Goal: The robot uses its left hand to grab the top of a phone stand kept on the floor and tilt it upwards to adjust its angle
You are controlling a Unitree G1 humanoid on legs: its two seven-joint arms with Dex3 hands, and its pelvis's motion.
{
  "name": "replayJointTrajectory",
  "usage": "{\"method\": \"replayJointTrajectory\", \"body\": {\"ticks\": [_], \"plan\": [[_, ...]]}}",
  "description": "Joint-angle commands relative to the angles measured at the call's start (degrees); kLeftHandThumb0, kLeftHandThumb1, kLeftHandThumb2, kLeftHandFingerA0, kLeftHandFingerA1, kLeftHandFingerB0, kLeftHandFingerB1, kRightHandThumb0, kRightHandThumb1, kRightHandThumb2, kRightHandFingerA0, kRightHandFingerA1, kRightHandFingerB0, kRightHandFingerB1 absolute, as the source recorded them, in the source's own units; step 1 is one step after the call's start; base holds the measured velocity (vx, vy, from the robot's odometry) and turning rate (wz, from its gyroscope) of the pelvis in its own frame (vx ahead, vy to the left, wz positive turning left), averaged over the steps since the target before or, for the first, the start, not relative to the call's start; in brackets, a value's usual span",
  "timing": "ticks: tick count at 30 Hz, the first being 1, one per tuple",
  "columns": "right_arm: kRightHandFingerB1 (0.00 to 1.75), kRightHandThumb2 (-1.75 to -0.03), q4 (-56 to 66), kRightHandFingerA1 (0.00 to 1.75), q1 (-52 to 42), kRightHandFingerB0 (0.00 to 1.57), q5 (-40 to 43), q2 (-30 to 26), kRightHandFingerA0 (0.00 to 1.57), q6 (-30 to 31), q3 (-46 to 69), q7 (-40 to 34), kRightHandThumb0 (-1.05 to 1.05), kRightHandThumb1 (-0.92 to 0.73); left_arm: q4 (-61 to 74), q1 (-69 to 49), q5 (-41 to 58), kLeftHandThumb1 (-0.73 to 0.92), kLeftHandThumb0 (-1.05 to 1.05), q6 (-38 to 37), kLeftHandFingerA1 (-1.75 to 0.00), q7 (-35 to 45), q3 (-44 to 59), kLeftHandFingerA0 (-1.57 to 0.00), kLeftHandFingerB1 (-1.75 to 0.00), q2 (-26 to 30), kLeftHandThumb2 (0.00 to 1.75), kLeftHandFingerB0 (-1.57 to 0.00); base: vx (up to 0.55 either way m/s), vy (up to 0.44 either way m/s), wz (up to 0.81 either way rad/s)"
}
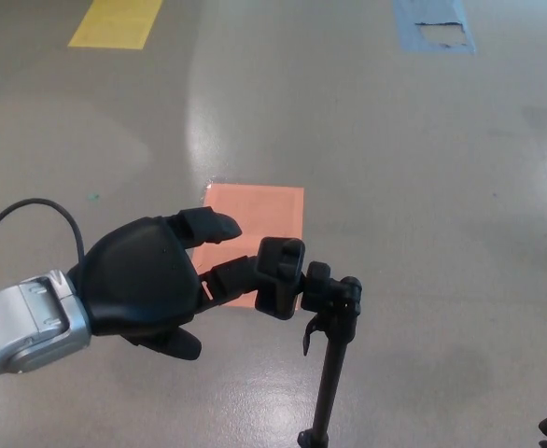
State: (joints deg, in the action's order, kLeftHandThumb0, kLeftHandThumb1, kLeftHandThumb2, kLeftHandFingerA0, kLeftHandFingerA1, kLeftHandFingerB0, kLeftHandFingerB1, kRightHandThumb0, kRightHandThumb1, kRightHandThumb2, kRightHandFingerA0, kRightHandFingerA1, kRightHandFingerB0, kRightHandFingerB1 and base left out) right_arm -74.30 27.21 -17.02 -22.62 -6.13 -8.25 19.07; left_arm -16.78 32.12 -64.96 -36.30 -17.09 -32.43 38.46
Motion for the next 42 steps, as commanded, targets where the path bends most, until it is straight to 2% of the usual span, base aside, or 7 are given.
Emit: {"method": "replayJointTrajectory", "body": {"ticks": [1, 17, 24, 25, 32, 33, 42], "plan": [[0.33, -0.63, -0.5, 0.42, 1.1, 0.23, 0.8, -0.7, 0.28, 1.5, 0.9, -0.1, -0.60, -0.80, -0.4, -0.7, -0.5, 0.82, -0.78, -0.1, -0.31, 0.7, -0.1, -0.26, -0.22, 1.1, 0.66, -0.07, 0.00, 0.000, 0.00], [0.45, -0.94, -0.5, 0.52, 1.3, 0.13, 0.0, -0.8, 0.23, 1.3, 0.5, -0.4, -0.63, -0.64, 0.1, -1.7, -0.9, 0.83, -0.78, 0.7, -0.32, 0.7, 0.0, -0.27, -0.23, 1.8, 0.66, -0.09, 0.00, 0.000, 0.00], [0.34, -0.62, -0.5, 0.44, 1.3, 0.22, 0.6, -0.7, 0.27, 1.2, 1.0, 0.0, -0.59, -0.80, -0.6, -0.8, -0.9, 0.83, -0.77, 2.5, -0.33, 0.1, 1.3, -0.27, -0.22, 1.3, 0.66, -0.08, 0.00, 0.000, 0.00], [0.33, -0.63, -0.4, 0.43, 1.3, 0.21, 0.7, -0.7, 0.27, 1.2, 1.0, 0.0, -0.59, -0.81, -0.8, -0.4, -1.2, 0.68, -0.79, 3.3, -0.45, -0.3, 1.6, -0.19, -0.23, 1.0, 0.98, -0.03, 0.00, 0.000, 0.00], [0.46, -0.94, -0.4, 0.52, 1.6, 0.15, 0.1, -0.7, 0.22, 1.2, 0.6, -0.1, -0.63, -0.64, -2.5, 0.7, -2.3, 0.70, -0.82, 6.6, -0.44, -0.9, 2.5, -0.17, -0.26, 0.2, 1.01, -0.04, 0.00, 0.000, 0.00], [0.33, -0.63, -0.3, 0.43, 1.7, 0.21, 0.1, -0.8, 0.27, 1.2, 0.6, 0.0, -0.59, -0.81, -3.1, 1.0, -2.3, 0.70, -0.82, 7.0, -0.44, -0.7, 2.5, -0.17, -0.26, 0.1, 1.02, -0.03, 0.00, 0.000, 0.00], [0.32, -0.63, -0.3, 0.42, 1.9, 0.22, -0.2, -0.8, 0.29, 0.8, 0.2, -0.1, -0.60, -0.80, -5.6, 1.5, -1.9, 0.84, -0.83, 9.0, -0.31, 0.0, 2.2, -0.26, -0.22, -0.5, 0.66, -0.07, 0.00, 0.000, 0.00]]}}
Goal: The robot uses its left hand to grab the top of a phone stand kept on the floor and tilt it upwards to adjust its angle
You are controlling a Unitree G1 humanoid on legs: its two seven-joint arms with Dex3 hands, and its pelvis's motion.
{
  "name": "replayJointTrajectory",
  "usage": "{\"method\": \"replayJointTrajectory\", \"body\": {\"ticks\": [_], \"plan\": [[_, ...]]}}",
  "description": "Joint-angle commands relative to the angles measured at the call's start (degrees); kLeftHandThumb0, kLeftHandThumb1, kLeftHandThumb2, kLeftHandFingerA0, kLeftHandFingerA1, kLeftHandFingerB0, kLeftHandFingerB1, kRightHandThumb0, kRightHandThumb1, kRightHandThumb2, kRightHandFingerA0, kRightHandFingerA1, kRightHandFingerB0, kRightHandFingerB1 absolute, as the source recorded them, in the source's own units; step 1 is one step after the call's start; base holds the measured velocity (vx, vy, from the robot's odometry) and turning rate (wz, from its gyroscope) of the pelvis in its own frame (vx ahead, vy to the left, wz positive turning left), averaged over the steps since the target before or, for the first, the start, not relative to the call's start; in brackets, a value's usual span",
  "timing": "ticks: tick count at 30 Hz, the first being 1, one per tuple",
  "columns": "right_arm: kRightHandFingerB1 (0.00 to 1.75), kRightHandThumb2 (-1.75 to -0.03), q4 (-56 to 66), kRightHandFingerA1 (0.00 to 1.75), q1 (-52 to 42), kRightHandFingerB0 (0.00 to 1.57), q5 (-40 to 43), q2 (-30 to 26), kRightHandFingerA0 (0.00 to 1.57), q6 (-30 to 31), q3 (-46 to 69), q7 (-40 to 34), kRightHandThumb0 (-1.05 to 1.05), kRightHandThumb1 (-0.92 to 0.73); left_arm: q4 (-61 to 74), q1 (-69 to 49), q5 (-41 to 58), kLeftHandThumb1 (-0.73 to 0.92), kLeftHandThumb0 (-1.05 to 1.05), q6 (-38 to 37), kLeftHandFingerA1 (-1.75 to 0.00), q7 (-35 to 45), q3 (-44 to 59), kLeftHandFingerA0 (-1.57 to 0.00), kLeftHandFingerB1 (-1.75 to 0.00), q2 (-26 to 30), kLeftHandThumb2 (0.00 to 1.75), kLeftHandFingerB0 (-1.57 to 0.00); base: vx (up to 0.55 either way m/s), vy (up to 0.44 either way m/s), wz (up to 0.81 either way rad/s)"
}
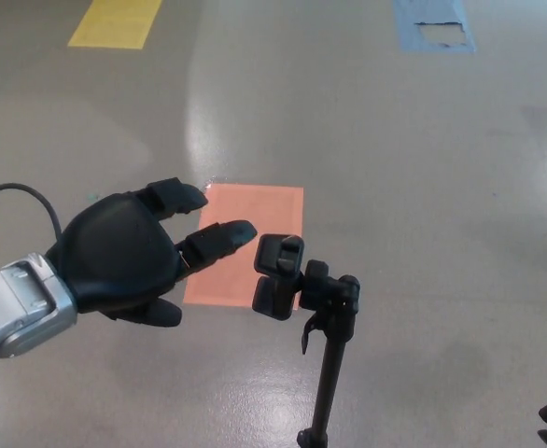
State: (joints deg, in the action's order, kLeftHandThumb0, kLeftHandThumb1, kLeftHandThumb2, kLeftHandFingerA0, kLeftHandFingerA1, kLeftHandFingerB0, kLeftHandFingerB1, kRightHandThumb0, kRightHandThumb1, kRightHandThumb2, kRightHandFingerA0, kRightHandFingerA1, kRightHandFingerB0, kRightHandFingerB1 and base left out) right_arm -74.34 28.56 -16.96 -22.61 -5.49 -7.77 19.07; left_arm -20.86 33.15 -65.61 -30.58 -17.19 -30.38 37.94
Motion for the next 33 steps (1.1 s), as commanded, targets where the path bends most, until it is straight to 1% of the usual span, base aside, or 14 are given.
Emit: {"method": "replayJointTrajectory", "body": {"ticks": [1, 7, 8, 11, 12, 14, 17, 20, 23, 26, 28, 30, 31, 33], "plan": [[0.32, -0.63, -0.3, 0.42, 0.6, 0.22, -0.2, -0.8, 0.29, 0.2, -0.3, -0.1, -0.60, -0.80, -2.0, 0.4, -1.3, 0.84, -0.83, 3.6, -0.31, -0.3, 0.0, -0.26, -0.22, 0.0, 0.66, -0.07, 0.00, 0.000, 0.00], [0.45, -0.93, -0.3, 0.51, 0.8, 0.15, 0.5, -0.7, 0.19, 0.4, 0.3, 0.0, -0.64, -0.63, -4.7, 0.9, -1.5, 0.69, -0.85, 4.7, -0.44, 0.0, -0.5, -0.18, -0.25, -0.3, 1.01, -0.04, 0.00, 0.000, 0.00], [0.32, -0.62, -0.3, 0.43, 0.8, 0.22, 0.6, -0.7, 0.27, 0.4, 0.4, 0.0, -0.61, -0.79, -5.2, 0.7, -1.3, 0.86, -0.85, 5.4, -0.31, 1.0, -0.5, -0.24, -0.22, -0.5, 0.68, -0.06, 0.00, 0.000, 0.00], [0.33, -0.63, -0.3, 0.43, 0.6, 0.22, 0.5, -0.7, 0.28, 0.4, 0.3, 0.1, -0.61, -0.79, -6.4, -0.2, -0.8, 0.87, -0.86, 6.6, -0.30, 1.5, -0.4, -0.25, -0.22, -0.8, 0.68, -0.07, 0.00, 0.000, 0.00], [0.33, -0.63, -0.3, 0.43, 0.5, 0.22, 0.3, -0.6, 0.28, 0.2, 0.1, 0.1, -0.61, -0.79, -8.4, -1.0, 0.1, 0.72, -0.86, 6.9, -0.43, 0.9, -0.2, -0.15, -0.22, -1.3, 1.05, -0.02, 0.00, 0.000, 0.00], [0.32, -0.63, -0.2, 0.41, 0.1, 0.22, 0.0, -0.6, 0.29, -0.1, -0.2, 0.0, -0.61, -0.79, -12.6, -2.1, 2.8, 0.70, -0.83, 7.8, -0.42, 1.4, 0.6, -0.10, -0.20, -2.6, 1.06, 0.00, 0.00, 0.000, 0.00], [0.45, -0.93, -0.2, 0.52, -0.2, 0.14, 0.1, -0.6, 0.21, -0.1, -0.2, 0.1, -0.64, -0.63, -18.0, -3.1, 7.2, 0.88, -0.85, 9.7, -0.28, 4.2, 2.7, -0.17, -0.17, -5.2, 0.67, -0.01, 0.00, 0.000, 0.00], [0.33, -0.62, -0.4, 0.45, -0.6, 0.22, 0.3, -0.3, 0.29, 0.2, -0.1, -0.2, -0.61, -0.80, -24.1, -3.8, 11.0, 0.75, -0.91, 10.1, -0.41, 4.2, 5.2, -0.17, -0.11, -7.5, 1.09, 0.00, 0.00, 0.000, 0.00], [0.45, -0.95, -0.5, 0.53, -1.5, 0.14, 0.1, 0.0, 0.23, -0.1, -0.4, -0.4, -0.63, -0.64, -30.7, -5.5, 14.7, 0.70, -0.82, 10.7, -0.46, 4.4, 7.9, -0.14, -0.16, -9.8, 1.05, 0.00, 0.00, 0.000, 0.00], [0.33, -0.63, -0.5, 0.42, -2.1, 0.20, 0.2, 0.0, 0.28, -0.5, -0.4, 0.0, -0.60, -0.81, -34.9, -6.6, 16.1, 0.76, -0.86, 10.9, -0.34, 3.1, 9.4, -0.14, -0.10, -11.8, 0.80, -0.03, 0.00, 0.000, 0.00], [0.33, -0.63, -0.5, 0.43, -2.4, 0.21, 0.5, 0.2, 0.27, -0.5, -0.1, 0.1, -0.59, -0.82, -36.0, -6.8, 16.0, 0.71, -0.81, 11.5, -0.42, 2.5, 9.7, -0.07, -0.18, -12.5, 1.06, 0.00, 0.00, 0.000, 0.00], [0.34, -0.63, -0.5, 0.45, -2.9, 0.23, 1.0, 0.4, 0.28, -0.5, 0.4, 0.1, -0.60, -0.80, -38.5, -7.5, 16.7, 0.90, -0.81, 11.5, -0.29, 1.0, 10.4, -0.17, -0.16, -13.6, 0.68, -0.01, 0.00, 0.000, 0.00], [0.47, -0.96, -0.4, 0.54, -3.5, 0.15, 1.0, 0.5, 0.23, -0.4, 0.4, -0.6, -0.65, -0.63, -40.6, -8.9, 17.8, 0.72, -0.82, 11.1, -0.48, -0.5, 11.3, -0.17, -0.20, -14.6, 1.08, 0.00, 0.00, 0.000, 0.00], [0.33, -0.63, -0.4, 0.44, -4.2, 0.20, 1.0, 0.7, 0.28, -0.4, 0.5, -1.0, -0.62, -0.79, -42.1, -9.7, 18.3, 0.73, -0.84, 10.8, -0.48, -1.7, 11.6, -0.17, -0.19, -15.2, 1.09, 0.00, 0.00, 0.000, 0.00]]}}
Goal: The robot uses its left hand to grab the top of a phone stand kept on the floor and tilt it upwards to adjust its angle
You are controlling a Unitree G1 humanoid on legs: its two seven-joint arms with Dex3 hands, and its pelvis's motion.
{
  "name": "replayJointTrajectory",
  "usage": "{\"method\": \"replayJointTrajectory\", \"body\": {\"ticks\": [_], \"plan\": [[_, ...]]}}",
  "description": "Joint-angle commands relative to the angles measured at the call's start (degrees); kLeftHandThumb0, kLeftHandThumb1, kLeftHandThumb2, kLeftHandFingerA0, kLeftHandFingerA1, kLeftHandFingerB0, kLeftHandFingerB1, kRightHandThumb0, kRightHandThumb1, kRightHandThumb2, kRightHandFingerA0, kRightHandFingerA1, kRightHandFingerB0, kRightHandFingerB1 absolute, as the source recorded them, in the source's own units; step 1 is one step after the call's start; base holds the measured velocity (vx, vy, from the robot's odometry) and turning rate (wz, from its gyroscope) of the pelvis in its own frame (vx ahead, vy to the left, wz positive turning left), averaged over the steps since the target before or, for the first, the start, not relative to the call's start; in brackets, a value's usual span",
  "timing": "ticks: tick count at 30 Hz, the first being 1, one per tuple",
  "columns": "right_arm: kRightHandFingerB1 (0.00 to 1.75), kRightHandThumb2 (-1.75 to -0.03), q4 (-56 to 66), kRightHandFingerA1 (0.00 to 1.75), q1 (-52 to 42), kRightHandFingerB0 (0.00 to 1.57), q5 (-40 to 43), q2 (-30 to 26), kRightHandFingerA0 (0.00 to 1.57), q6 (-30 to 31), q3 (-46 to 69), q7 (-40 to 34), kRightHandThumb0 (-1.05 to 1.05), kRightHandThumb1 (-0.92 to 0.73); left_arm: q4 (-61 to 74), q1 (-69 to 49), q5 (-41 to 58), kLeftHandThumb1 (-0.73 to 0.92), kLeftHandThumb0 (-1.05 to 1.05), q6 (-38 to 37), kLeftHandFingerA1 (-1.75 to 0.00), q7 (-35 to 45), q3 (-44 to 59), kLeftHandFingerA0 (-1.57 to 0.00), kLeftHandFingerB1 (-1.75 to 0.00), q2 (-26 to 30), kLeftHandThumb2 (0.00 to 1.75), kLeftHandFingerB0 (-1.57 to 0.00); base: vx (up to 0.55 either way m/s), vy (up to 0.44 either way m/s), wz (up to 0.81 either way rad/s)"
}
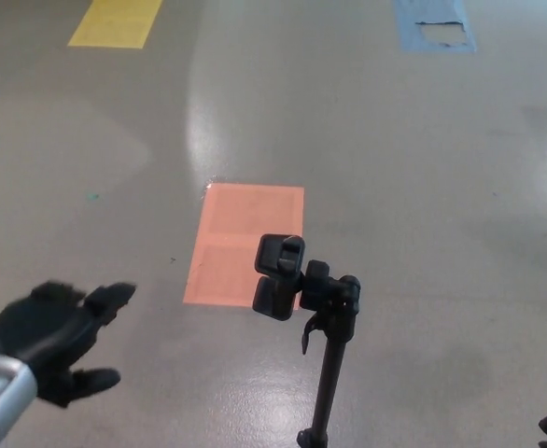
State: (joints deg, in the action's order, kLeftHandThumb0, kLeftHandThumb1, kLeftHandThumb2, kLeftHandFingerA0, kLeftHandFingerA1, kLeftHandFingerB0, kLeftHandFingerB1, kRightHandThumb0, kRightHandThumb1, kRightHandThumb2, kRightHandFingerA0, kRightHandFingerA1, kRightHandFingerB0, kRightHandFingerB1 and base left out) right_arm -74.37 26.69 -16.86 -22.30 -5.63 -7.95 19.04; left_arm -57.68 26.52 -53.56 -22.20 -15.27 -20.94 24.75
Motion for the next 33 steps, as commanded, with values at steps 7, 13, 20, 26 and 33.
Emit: {"method": "replayJointTrajectory", "body": {"ticks": [7, 13, 20, 26, 33], "plan": [[0.33, -0.63, -0.4, 0.42, -4.7, 0.22, 1.4, 0.7, 0.26, -1.0, 1.4, -0.6, -0.61, -0.81, -9.4, -7.4, 8.8, 0.72, -0.81, 1.9, -0.45, -6.1, 3.5, -0.11, -0.22, -2.5, 1.07, 0.00, 0.00, 0.000, 0.00], [0.33, -0.63, -0.2, 0.43, -3.9, 0.20, 1.6, 0.8, 0.24, -0.6, 2.1, -1.6, -0.62, -0.80, -12.3, -7.4, 14.1, 0.74, -0.82, 0.7, -0.46, -4.8, 7.4, -0.16, -0.23, -2.0, 1.06, -0.03, 0.00, 0.000, 0.00], [0.31, -0.63, -0.5, 0.40, -2.8, 0.22, 1.1, 1.5, 0.27, 0.1, 1.9, -2.0, -0.61, -0.81, -13.7, -6.2, 18.1, 0.89, -0.76, 1.8, -0.31, -0.4, 10.6, -0.23, -0.20, -1.6, 0.68, -0.06, 0.00, 0.000, 0.00], [0.31, -0.63, -0.5, 0.40, -2.8, 0.21, 1.5, 1.5, 0.29, 0.0, 2.5, -2.0, -0.62, -0.80, -15.4, -5.3, 24.0, 0.86, -0.72, 3.2, -0.32, 4.6, 15.3, -0.21, -0.20, -3.0, 0.67, -0.07, 0.00, 0.000, 0.00], [0.44, -0.95, -0.5, 0.51, -2.7, 0.15, 1.1, 1.3, 0.23, -0.1, 2.1, -2.1, -0.64, -0.65, -16.1, -5.6, 28.5, 0.86, -0.72, 3.4, -0.32, 10.4, 19.8, -0.23, -0.25, -3.4, 0.66, -0.06, 0.00, 0.000, 0.00]]}}
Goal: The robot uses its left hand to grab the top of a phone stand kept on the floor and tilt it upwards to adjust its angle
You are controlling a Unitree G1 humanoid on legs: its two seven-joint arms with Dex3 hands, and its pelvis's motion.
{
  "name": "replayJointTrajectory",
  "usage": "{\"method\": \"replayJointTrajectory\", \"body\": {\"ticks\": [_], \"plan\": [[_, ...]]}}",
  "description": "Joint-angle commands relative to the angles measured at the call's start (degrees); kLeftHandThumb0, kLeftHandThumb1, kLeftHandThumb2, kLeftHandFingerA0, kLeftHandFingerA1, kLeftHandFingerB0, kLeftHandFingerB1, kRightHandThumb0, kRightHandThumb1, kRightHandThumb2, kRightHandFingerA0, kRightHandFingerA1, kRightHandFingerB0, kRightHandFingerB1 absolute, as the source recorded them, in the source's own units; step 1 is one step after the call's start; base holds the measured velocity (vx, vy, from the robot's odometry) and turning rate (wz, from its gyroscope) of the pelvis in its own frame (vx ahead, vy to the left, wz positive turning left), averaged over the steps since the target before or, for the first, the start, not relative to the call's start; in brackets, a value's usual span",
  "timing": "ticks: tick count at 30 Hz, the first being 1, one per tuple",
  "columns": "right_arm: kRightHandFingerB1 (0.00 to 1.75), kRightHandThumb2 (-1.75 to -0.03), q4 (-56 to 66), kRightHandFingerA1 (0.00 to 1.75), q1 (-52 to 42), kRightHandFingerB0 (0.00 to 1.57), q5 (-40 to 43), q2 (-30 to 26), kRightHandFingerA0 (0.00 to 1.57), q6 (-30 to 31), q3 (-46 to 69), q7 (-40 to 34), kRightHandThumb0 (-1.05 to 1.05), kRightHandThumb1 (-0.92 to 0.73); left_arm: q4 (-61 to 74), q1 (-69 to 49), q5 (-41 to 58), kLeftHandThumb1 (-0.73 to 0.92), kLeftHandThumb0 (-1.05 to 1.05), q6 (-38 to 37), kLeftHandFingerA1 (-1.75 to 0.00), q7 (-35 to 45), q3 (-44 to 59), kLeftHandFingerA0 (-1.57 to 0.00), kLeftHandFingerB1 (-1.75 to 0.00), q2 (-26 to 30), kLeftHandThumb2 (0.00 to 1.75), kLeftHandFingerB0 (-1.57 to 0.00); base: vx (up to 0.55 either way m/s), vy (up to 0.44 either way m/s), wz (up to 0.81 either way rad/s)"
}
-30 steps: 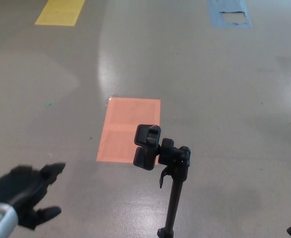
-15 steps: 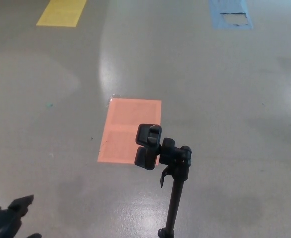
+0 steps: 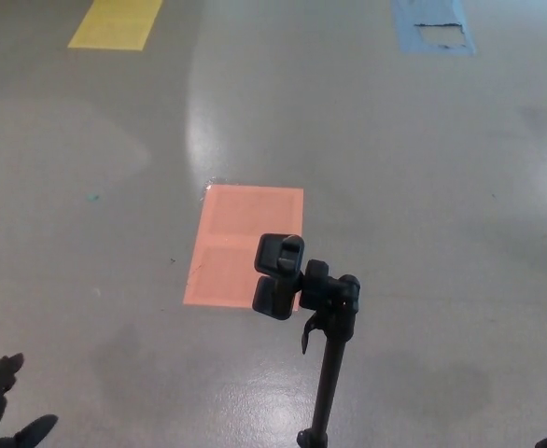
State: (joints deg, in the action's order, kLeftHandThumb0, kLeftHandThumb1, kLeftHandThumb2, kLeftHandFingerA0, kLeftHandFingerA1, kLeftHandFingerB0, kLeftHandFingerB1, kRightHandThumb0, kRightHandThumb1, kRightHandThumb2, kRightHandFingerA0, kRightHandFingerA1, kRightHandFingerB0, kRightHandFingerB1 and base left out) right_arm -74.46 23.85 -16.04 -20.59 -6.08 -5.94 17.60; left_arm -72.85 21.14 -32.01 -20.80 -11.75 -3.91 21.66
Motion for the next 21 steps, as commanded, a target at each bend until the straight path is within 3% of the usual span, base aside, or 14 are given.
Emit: {"method": "replayJointTrajectory", "body": {"ticks": [1, 2, 3, 5, 6, 7, 8, 9, 10, 12, 13, 14, 15, 21], "plan": [[0.31, -0.63, -0.4, 0.41, 0.1, 0.23, 0.2, -0.4, 0.29, 0.3, 0.0, -0.7, -0.62, -0.79, -1.0, -0.3, 7.6, 0.85, -0.72, 2.0, -0.31, 7.9, 3.3, -0.21, -0.21, -0.3, 0.67, -0.08, 0.00, 0.000, 0.00], [0.31, -0.63, -0.4, 0.41, 0.1, 0.23, 0.2, -0.4, 0.29, 0.2, 0.0, -0.7, -0.62, -0.79, -1.0, -0.3, 7.9, 0.85, -0.72, 2.0, -0.31, 8.4, 3.6, -0.21, -0.21, -0.3, 0.67, -0.08, 0.00, 0.000, 0.00], [0.31, -0.63, -0.5, 0.41, 0.0, 0.23, 0.6, -0.3, 0.29, 0.4, 0.4, -0.6, -0.61, -0.79, -1.1, -0.3, 8.3, 0.70, -0.77, 2.2, -0.43, 9.2, 3.9, -0.14, -0.29, -0.3, 0.99, -0.04, 0.00, 0.000, 0.00], [0.32, -0.63, -0.5, 0.41, 0.0, 0.24, 0.8, -0.3, 0.30, 0.5, 0.5, -0.7, -0.61, -0.79, -1.1, -0.3, 8.5, 0.70, -0.77, 2.8, -0.43, 9.9, 3.8, -0.13, -0.29, -0.2, 1.00, -0.04, 0.00, 0.000, 0.00], [0.32, -0.63, -0.5, 0.41, 0.0, 0.24, 0.7, -0.3, 0.30, 0.5, 0.5, -0.8, -0.61, -0.79, -1.1, -0.2, 8.6, 0.70, -0.77, 3.0, -0.43, 10.1, 3.7, -0.13, -0.29, -0.2, 1.00, -0.04, 0.00, 0.000, 0.00], [0.33, -0.64, -0.5, 0.41, -0.3, 0.25, 0.6, -0.3, 0.31, 0.3, 0.4, -0.8, -0.60, -0.81, -1.1, -0.7, 8.8, 0.86, -0.74, 2.9, -0.31, 10.3, 3.8, -0.22, -0.26, -0.3, 0.65, -0.07, 0.00, 0.000, 0.00], [0.33, -0.64, -0.5, 0.41, -0.6, 0.25, 0.5, -0.3, 0.31, 0.2, 0.3, -0.9, -0.60, -0.81, -1.1, -1.0, 9.0, 0.86, -0.74, 2.8, -0.31, 10.4, 3.8, -0.22, -0.26, -0.4, 0.65, -0.07, 0.00, 0.000, 0.00], [0.32, -0.63, -0.5, 0.41, -1.1, 0.23, 0.4, -0.3, 0.29, 0.1, 0.1, -0.9, -0.61, -0.79, -1.1, -1.8, 9.6, 0.69, -0.76, 2.6, -0.46, 10.7, 4.0, -0.21, -0.32, -0.5, 0.99, -0.06, 0.00, 0.000, 0.00], [0.32, -0.63, -0.5, 0.41, -1.6, 0.23, 0.4, -0.2, 0.29, 0.2, 0.1, -0.9, -0.61, -0.79, -1.1, -2.4, 10.0, 0.69, -0.76, 2.5, -0.46, 11.0, 4.1, -0.21, -0.32, -0.7, 0.99, -0.06, 0.00, 0.000, 0.00], [0.33, -0.64, -0.4, 0.42, -2.5, 0.24, 0.3, -0.4, 0.30, -0.1, -0.1, -0.9, -0.61, -0.80, -1.1, -3.4, 10.2, 0.86, -0.74, 2.6, -0.32, 12.2, 3.7, -0.26, -0.22, -0.7, 0.67, -0.10, 0.00, 0.000, 0.00], [0.45, -0.96, -0.3, 0.52, -2.7, 0.16, 0.1, -0.4, 0.23, -0.3, -0.3, -1.1, -0.66, -0.63, -1.1, -3.6, 10.3, 0.85, -0.73, 2.6, -0.33, 12.5, 3.7, -0.26, -0.22, -0.7, 0.68, -0.10, 0.00, 0.000, 0.00], [0.45, -0.96, -0.2, 0.52, -2.9, 0.16, -0.1, -0.5, 0.23, -0.5, -0.6, -1.4, -0.66, -0.63, -1.0, -3.9, 10.5, 0.85, -0.73, 2.5, -0.33, 12.8, 3.6, -0.26, -0.22, -0.7, 0.68, -0.10, 0.00, 0.000, 0.00], [0.31, -0.63, -0.3, 0.40, -3.2, 0.22, 0.0, -0.4, 0.29, -0.3, -0.5, -1.4, -0.62, -0.79, -1.1, -4.2, 10.6, 0.86, -0.75, 2.5, -0.32, 13.1, 3.5, -0.26, -0.22, -0.6, 0.67, -0.10, 0.00, 0.000, 0.00], [0.32, -0.64, -0.3, 0.41, -4.7, 0.23, 0.1, -0.4, 0.30, -0.7, -0.8, -1.4, -0.61, -0.80, -0.8, -6.2, 9.6, 0.87, -0.74, 2.2, -0.33, 12.6, 1.5, -0.27, -0.22, -0.4, 0.68, -0.11, 0.00, 0.000, 0.00]]}}
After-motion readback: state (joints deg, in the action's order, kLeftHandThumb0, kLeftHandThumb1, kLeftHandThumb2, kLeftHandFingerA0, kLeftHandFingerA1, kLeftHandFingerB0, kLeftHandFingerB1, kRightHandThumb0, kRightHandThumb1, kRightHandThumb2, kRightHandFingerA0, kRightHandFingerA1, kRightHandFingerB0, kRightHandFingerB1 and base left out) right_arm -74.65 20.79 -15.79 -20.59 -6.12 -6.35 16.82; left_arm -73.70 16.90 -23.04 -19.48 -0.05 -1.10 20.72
